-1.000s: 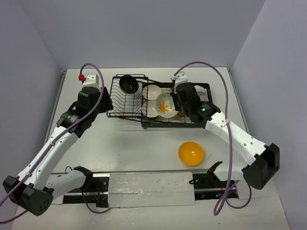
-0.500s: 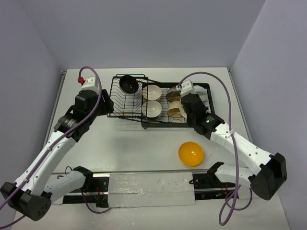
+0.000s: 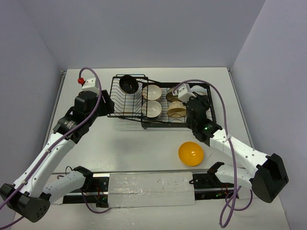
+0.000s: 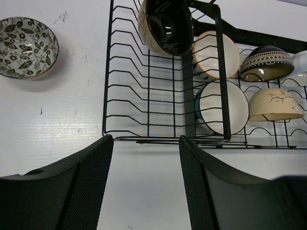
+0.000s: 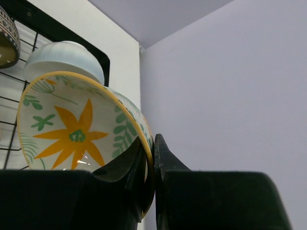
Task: Load the bowls into the dish rack
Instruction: Insert the bowl into the dish rack.
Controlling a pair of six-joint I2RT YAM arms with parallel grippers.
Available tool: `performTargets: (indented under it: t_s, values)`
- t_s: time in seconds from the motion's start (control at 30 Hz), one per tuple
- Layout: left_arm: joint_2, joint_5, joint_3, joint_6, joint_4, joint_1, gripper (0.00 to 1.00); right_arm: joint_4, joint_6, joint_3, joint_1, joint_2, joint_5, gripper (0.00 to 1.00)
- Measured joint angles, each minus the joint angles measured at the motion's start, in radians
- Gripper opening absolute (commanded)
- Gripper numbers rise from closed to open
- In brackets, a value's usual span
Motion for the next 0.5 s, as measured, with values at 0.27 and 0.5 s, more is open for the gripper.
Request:
performTargets:
  t_s: [0.27,0.5]
  values:
    - [-0.01,-0.001,0.0,0.0,0.0,-0.001,0.63,0.2,-0.225,-0.14,-0.084,-0.019,-0.112,0.0]
    - [-0.017,-0.005,-0.001,0.0,0.0,-0.006,0.64,0.355,-0.341,-0.24,-0.143,-0.019,-0.242,0.0]
